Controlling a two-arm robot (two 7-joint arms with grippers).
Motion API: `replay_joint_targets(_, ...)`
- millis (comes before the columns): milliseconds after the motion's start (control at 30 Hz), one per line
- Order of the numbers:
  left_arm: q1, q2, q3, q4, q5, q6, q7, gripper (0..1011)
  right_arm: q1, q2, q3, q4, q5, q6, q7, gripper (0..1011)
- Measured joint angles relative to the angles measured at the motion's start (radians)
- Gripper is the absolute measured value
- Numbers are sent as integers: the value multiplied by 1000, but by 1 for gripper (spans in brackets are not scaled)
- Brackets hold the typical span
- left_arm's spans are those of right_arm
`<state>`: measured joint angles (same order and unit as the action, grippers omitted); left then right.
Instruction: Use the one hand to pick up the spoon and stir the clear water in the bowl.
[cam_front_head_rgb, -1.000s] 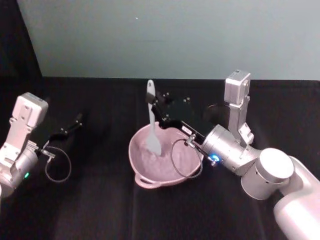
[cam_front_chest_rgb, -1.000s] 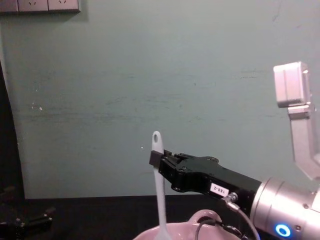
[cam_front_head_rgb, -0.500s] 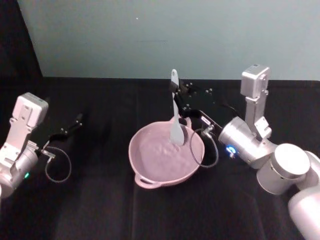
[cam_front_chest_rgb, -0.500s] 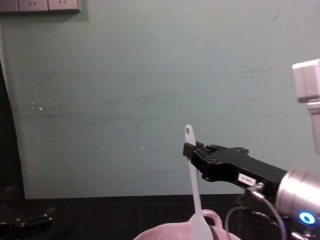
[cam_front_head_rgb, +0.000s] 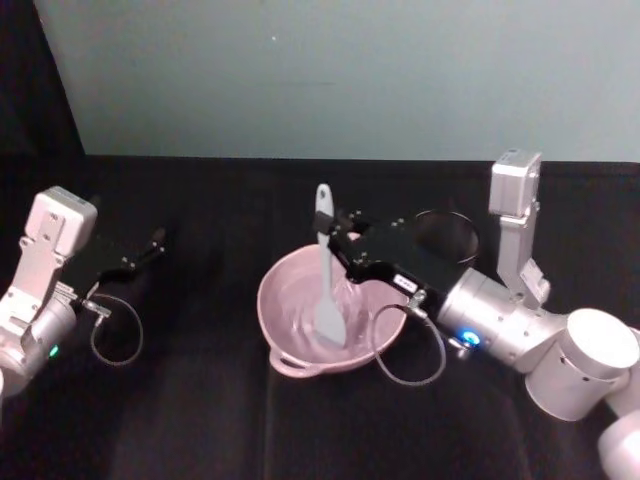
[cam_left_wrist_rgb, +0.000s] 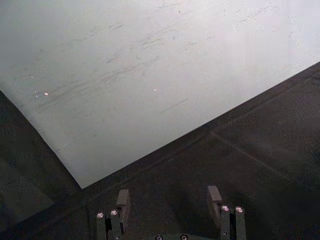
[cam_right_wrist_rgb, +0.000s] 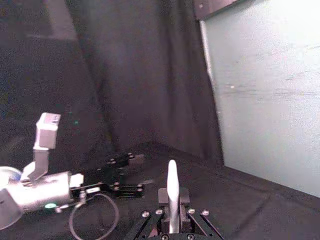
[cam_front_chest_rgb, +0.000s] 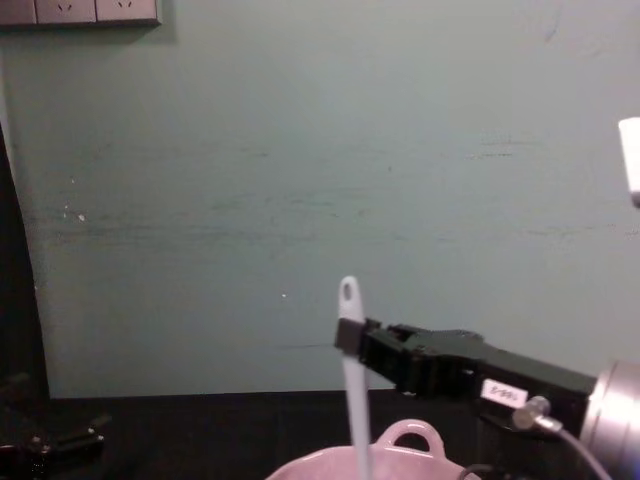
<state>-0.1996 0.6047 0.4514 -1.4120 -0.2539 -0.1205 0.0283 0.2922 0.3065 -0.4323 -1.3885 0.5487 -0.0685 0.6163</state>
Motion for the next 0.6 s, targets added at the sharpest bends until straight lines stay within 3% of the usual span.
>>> replay_joint_targets(133,0,0,0,0,0,0,0,1011,19,-18,-25,24,1,-14,6,119)
replay_joint_targets(333,0,0,0,0,0,0,0,1011,81,-76,-53,133,-37,-106,-18,118)
replay_joint_targets(367,0,0,0,0,0,0,0,1011,98,-93,-53,168,-59,-145,-35,119)
replay_joint_targets(500,0,0,0,0,0,0,0,1011,135,-124,-41,241,-105,-214,-76,119)
replay_joint_targets(600,0,0,0,0,0,0,0,1011,147,-125,-23,261,-129,-242,-97,119)
